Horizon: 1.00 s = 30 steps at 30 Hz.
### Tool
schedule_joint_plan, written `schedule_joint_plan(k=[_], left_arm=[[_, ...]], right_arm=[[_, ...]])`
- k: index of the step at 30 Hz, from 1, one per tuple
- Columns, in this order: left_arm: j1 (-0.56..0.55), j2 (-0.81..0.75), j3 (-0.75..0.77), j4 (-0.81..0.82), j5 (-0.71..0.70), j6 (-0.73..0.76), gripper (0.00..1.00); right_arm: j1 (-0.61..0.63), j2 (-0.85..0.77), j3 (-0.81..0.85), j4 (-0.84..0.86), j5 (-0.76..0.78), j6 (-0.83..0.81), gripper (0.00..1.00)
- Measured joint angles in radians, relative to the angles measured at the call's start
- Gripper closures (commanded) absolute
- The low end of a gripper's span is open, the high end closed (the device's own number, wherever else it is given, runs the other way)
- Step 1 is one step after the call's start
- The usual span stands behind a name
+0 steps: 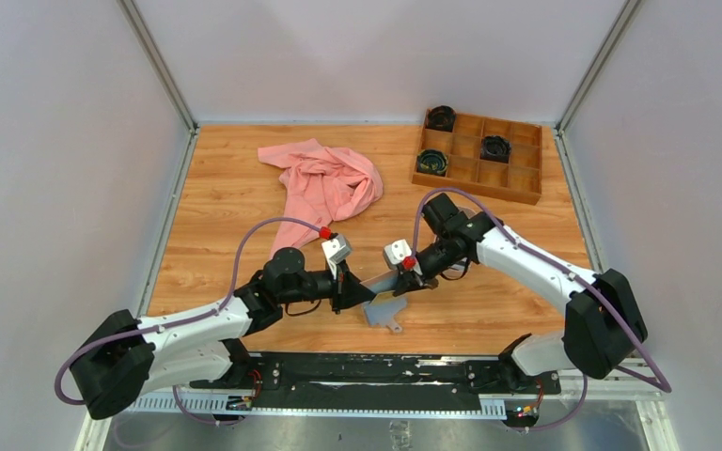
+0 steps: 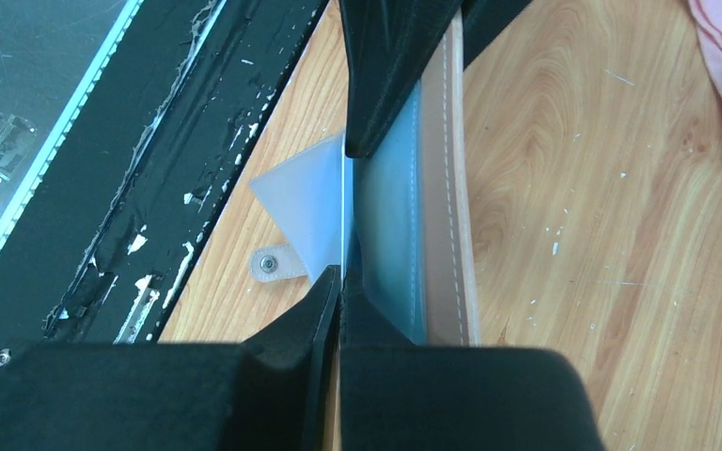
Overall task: Put the credit cards into the card holder
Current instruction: Insert the credit card into the card holder.
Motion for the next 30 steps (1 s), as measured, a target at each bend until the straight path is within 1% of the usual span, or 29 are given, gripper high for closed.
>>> schedule_joint_plan(k=[9, 23, 24, 28, 30], left_arm=[[0.0, 0.024, 0.01, 0.0, 0.023, -0.012, 1.0], [0.001, 0.082, 0.033, 0.007, 0.03, -0.019, 1.0], [0.001, 0.085, 0.033, 0.008, 0.032, -0.019, 1.0], [0.001, 0.093, 0.033, 0.008, 0.035, -0.019, 1.0], [0.001, 0.099, 0.033, 0.008, 0.035, -0.019, 1.0]], right_arm=[[0.07, -0.002, 0.013, -0.005, 0.126, 0.009, 1.0], [0.149, 0.0, 0.051, -0.023, 0.288, 0.086, 1.0], [0.154, 0.002, 0.052, -0.024, 0.296, 0.09, 0.99], [0.167, 0.024, 0.06, -0.024, 0.316, 0.108, 0.92], [0.174, 0.034, 0.064, -0.024, 0.326, 0.116, 0.91]])
